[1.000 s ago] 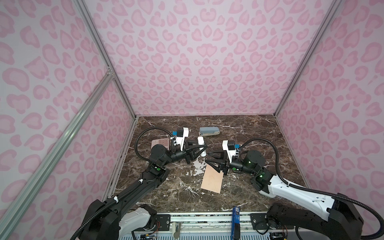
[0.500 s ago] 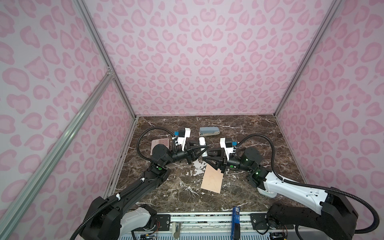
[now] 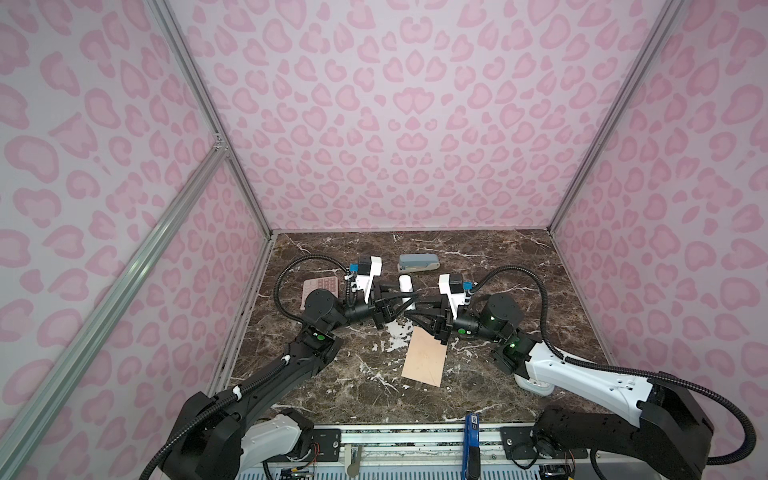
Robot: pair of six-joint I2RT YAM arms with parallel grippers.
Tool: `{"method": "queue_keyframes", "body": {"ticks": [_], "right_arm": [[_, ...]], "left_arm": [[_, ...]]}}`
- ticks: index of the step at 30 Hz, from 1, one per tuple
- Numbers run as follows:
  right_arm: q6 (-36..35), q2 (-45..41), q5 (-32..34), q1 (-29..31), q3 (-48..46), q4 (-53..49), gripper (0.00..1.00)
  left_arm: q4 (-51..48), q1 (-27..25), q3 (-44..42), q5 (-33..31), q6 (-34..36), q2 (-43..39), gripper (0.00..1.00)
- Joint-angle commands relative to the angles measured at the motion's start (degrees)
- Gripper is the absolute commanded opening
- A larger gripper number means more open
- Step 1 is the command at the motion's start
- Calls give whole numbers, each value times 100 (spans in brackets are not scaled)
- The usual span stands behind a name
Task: Place the letter into the envelope and seal it
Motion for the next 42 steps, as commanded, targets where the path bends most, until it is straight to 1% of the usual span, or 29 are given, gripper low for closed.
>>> {"method": "queue_keyframes", "body": {"ticks": [1, 3, 5, 8, 10, 12, 14, 15, 18, 20, 23, 26, 29, 34, 36, 42], "right_arm": [[-222, -96, 230, 33, 43, -30, 19], [-391, -146, 576, 96, 149, -313, 17], [-755, -165, 873, 200, 275, -593, 17], [-1257, -157, 1682, 430, 450, -993, 15], [-1698, -158, 2582, 737, 529, -1207, 15], [-2028, -92, 3523, 1043, 601, -1210, 15], [-2240, 24, 4430, 1318, 684, -1140, 15], [-2371, 109, 4849, 1475, 767, -1116, 15], [-2737, 375, 5993, 1904, 968, -999, 16], [-2966, 537, 6449, 2109, 1047, -776, 16], [-3365, 868, 7024, 2385, 1304, -722, 17], [-3590, 1109, 7351, 2570, 1430, -482, 18], [-3697, 1239, 7460, 2648, 1395, -173, 18], [-3622, 1203, 7455, 2669, 1327, -193, 20], [-3549, 1127, 7430, 2670, 1281, -239, 24], [-3172, 585, 7090, 2662, 960, -744, 43]], "left_arm": [[-42, -18, 29, -181, 90, -57, 4], [-325, -57, 37, -409, 253, -132, 4], [-656, -117, 75, -739, 431, -225, 4], [-1314, -365, 200, -1558, 790, -365, 4], [-1663, -637, 306, -2281, 1000, -403, 4], [-1774, -922, 339, -3038, 1080, -395, 4], [-1573, -1107, 264, -3629, 1006, -356, 4], [-1377, -1162, 185, -3824, 925, -323, 4], [-865, -1247, 38, -4125, 677, -184, 4], [-732, -1345, 64, -4265, 650, -86, 4], [-695, -1480, 171, -4459, 689, 50, 4], [-649, -1553, 212, -4576, 718, 137, 4], [-648, -1574, 203, -4642, 729, 166, 4], [-748, -1600, 181, -4711, 824, 96, 4], [-809, -1599, 176, -4764, 873, 56, 4], [-1122, -1599, 133, -5143, 1163, -243, 4]]}}
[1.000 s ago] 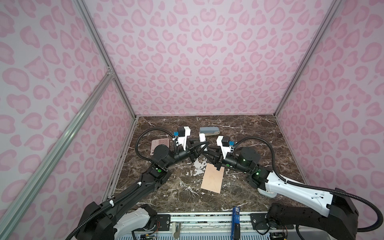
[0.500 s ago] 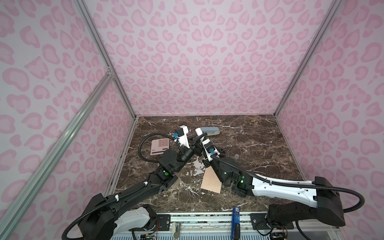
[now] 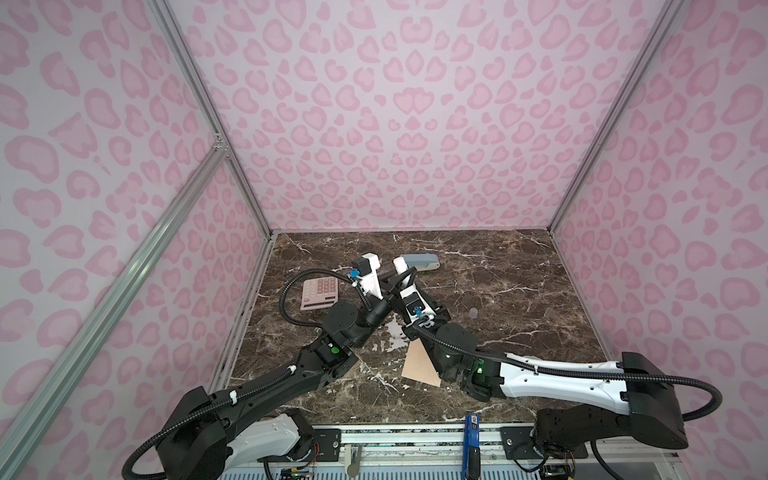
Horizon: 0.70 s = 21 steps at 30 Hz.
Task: Place the letter into the envelope and seal it
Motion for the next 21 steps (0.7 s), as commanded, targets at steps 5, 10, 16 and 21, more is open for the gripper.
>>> {"method": "queue_keyframes", "body": {"ticks": [5, 10, 16, 21], "right_arm": [[862, -1230, -1544, -217, -842, -436, 49], [1416, -2300, -2810, -937, -1400, -1045, 48], [2119, -2751, -4761, -2114, -1634, -1193, 46], [2728, -2513, -6125, -2656, -1627, -910, 46]], "left_arm": [[-692, 101, -27, -187, 478, -377, 4], [-722, 412, -61, 351, 375, -466, 4], [242, 1081, -239, 2275, -250, -119, 4], [893, 1330, -65, 3873, -538, 277, 4]]}}
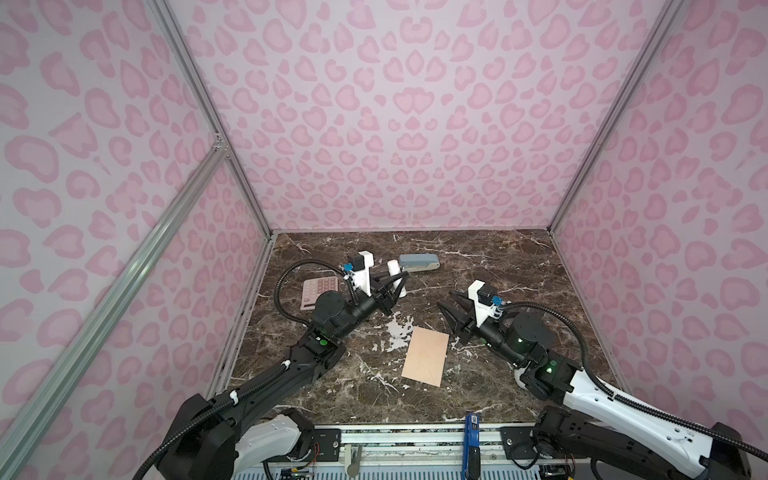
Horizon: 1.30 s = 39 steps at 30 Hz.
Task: Place the letter into the envelope and seal it
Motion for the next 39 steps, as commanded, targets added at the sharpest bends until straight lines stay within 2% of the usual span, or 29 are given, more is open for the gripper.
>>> {"method": "queue_keyframes", "body": {"ticks": [1, 5, 9, 23, 39], "right_arm": [[638, 178, -1395, -167, -25, 305, 45], [1109, 439, -1952, -275, -45, 824, 45], [1381, 630, -2295, -304, -14, 1226, 46], [1544, 1130, -2727, -306, 295, 1524, 44], [1675, 1460, -2841, -289, 465, 1809, 40]], "left_arm": [[1019, 110, 132, 1577, -370, 194, 4], [1739, 211, 137, 2292, -781, 458, 4], [2033, 220, 146, 2545, -960, 632, 4], [2245, 211, 68, 2635, -1081, 716, 4], [2255, 141, 102, 2639, -1072, 774, 4]]}}
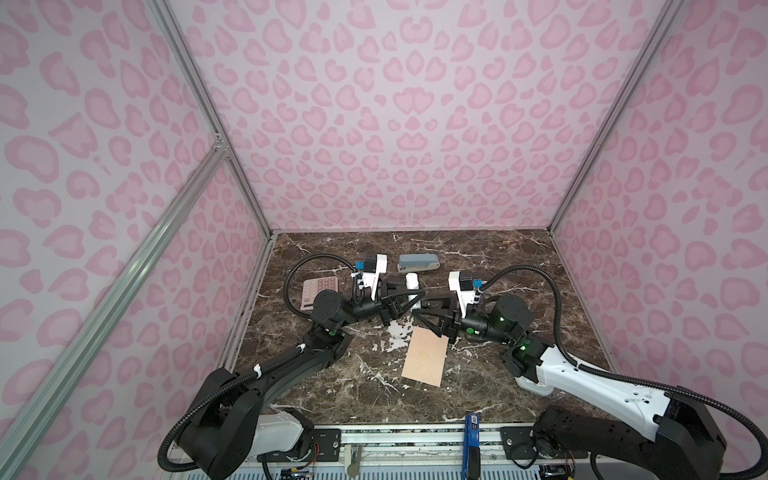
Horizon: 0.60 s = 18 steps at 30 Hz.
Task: Place the letter into the envelope and seal it
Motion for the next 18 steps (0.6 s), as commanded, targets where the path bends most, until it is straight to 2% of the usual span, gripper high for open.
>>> {"method": "queue_keyframes", "body": {"ticks": [1, 10, 18], "right_arm": [[44, 57, -53, 15, 14, 272, 40], [27, 128, -53, 63, 16, 270, 36], [-35, 99, -5, 68, 4, 183, 24]], "left_arm": [[290, -10, 45, 39, -10, 18, 4], [328, -37, 27, -5, -10, 36, 4], [321, -37, 36, -7, -1, 42, 4]]}}
